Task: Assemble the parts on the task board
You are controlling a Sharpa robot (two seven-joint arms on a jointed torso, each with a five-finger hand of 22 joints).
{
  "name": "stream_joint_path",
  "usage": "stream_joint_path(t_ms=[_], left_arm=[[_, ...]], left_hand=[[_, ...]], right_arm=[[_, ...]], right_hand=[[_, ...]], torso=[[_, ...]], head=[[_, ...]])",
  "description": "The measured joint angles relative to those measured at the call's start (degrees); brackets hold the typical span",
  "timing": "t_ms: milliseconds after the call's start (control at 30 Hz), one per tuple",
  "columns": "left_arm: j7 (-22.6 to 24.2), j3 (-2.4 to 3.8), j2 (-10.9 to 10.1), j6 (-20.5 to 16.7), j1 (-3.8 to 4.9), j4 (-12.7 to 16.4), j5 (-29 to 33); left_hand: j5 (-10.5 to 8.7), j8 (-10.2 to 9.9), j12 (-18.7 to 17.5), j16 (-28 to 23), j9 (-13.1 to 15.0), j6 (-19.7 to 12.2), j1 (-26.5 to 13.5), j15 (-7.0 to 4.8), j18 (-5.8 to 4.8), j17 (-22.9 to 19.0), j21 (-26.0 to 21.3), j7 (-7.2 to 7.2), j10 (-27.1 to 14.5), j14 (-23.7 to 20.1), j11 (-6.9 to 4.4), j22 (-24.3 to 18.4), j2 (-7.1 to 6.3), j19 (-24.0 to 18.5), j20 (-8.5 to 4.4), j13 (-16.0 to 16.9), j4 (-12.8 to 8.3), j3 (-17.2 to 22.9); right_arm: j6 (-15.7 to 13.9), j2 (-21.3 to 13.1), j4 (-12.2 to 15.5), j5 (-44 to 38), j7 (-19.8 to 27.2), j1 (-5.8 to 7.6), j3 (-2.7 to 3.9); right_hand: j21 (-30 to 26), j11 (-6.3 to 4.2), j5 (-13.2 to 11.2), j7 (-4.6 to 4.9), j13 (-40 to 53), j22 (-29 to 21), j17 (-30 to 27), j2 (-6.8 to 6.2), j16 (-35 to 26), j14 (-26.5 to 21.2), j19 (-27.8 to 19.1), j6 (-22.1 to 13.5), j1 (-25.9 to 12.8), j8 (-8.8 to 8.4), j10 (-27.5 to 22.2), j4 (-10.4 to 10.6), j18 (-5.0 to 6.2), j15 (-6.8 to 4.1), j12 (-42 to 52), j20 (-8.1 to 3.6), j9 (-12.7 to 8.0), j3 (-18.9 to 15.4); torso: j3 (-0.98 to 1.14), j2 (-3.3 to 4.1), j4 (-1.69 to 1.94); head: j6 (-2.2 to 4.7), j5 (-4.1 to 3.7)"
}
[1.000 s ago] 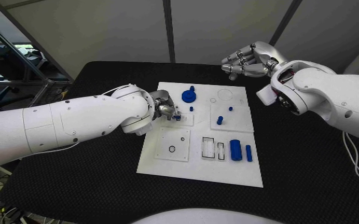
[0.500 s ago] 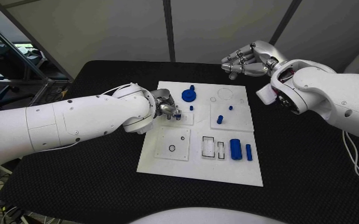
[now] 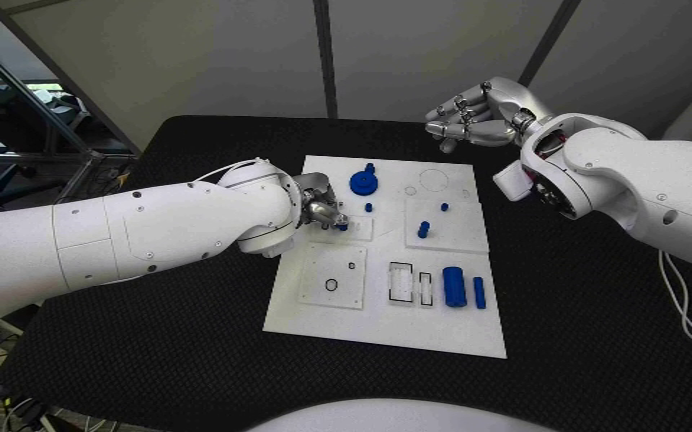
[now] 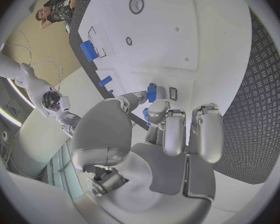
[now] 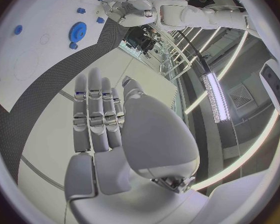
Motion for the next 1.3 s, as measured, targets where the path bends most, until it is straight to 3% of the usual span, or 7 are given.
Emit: stream_joint_path(t_ms=[900,1100,1133,1167,1300], left_arm=[[-0.14,0.03,0.05,0.88,0.01,-0.04,-1.61],[-0.17,0.04,0.19,0.90,0.01,-0.07,-1.76],[-0.19,0.04,0.20,0.91,0.01,-0.09,-1.78],[-0.20,0.04,0.24,0.92,0.02,-0.12,-1.80],[-0.31,0.04,0.50,1.01,0.03,-0.35,-1.91]], left_hand=[[0.24,1.17,0.58,0.00,0.97,0.81,-1.21,-0.21,0.00,0.00,0.00,-0.63,0.76,0.21,-0.75,-0.02,-0.15,0.00,0.00,0.75,-0.87,-0.55],[0.23,1.63,1.54,0.00,1.29,1.53,-2.56,-0.63,0.00,0.00,0.23,-1.34,1.78,0.20,-1.35,-0.02,0.49,-0.18,-0.25,1.60,-1.99,-0.38],[0.23,1.64,1.54,0.00,1.29,1.54,-2.82,-0.63,0.00,0.00,0.23,-1.35,1.86,0.20,-1.42,-0.02,0.40,-0.09,-0.33,1.62,-2.02,-0.35],[0.13,1.65,1.60,0.00,1.27,1.64,-3.17,-0.73,0.00,0.00,0.23,-1.44,1.86,0.09,-1.42,-0.02,0.31,0.01,-0.42,1.75,-3.40,0.69],[0.08,1.67,1.81,0.00,0.97,2.03,-4.14,-1.00,0.00,0.00,0.45,-1.65,2.16,0.17,-1.55,-0.02,-0.07,0.01,-0.42,1.99,-4.11,0.78]], right_arm=[[0.21,0.07,-0.06,0.00,-0.05,-0.01,-0.01],[0.23,0.06,-0.06,0.00,-0.06,-0.01,-0.01],[0.23,0.06,-0.06,0.00,-0.07,-0.01,-0.01],[0.23,0.06,-0.06,0.00,-0.07,-0.01,-0.01],[0.24,0.05,-0.06,0.00,-0.08,-0.01,-0.01]], right_hand=[[0.00,0.00,0.00,0.00,-0.04,0.01,-0.01,0.00,0.01,0.00,0.00,0.00,0.01,0.00,0.00,-0.01,0.00,0.00,0.00,0.00,0.00,0.00],[0.00,0.00,0.00,0.00,-0.03,0.01,-0.02,0.00,0.01,0.00,0.00,0.00,0.01,0.00,0.00,-0.01,0.00,0.00,0.00,0.00,0.00,0.00],[0.00,0.00,0.00,0.00,-0.03,0.01,-0.02,0.00,0.01,0.00,0.00,0.00,0.01,0.00,0.00,-0.01,0.00,0.00,0.00,0.00,0.00,0.00],[0.00,0.00,0.00,0.00,-0.03,0.01,-0.02,0.00,0.01,0.00,0.00,0.00,0.01,0.00,0.00,-0.01,0.00,0.00,0.00,0.00,0.00,0.00],[0.00,0.00,0.00,0.00,-0.03,0.00,0.01,0.00,0.01,0.00,0.00,0.00,0.01,0.00,0.00,-0.01,0.00,0.00,0.00,0.00,0.00,0.00]], torso=[[-0.03,0.01,0.06],[-0.03,0.01,0.06],[-0.02,0.01,0.05],[-0.02,0.01,0.05],[-0.02,0.01,0.02]], head=[[-0.15,0.16],[-0.24,0.15],[-0.25,0.15],[-0.26,0.15],[-0.30,0.06]])
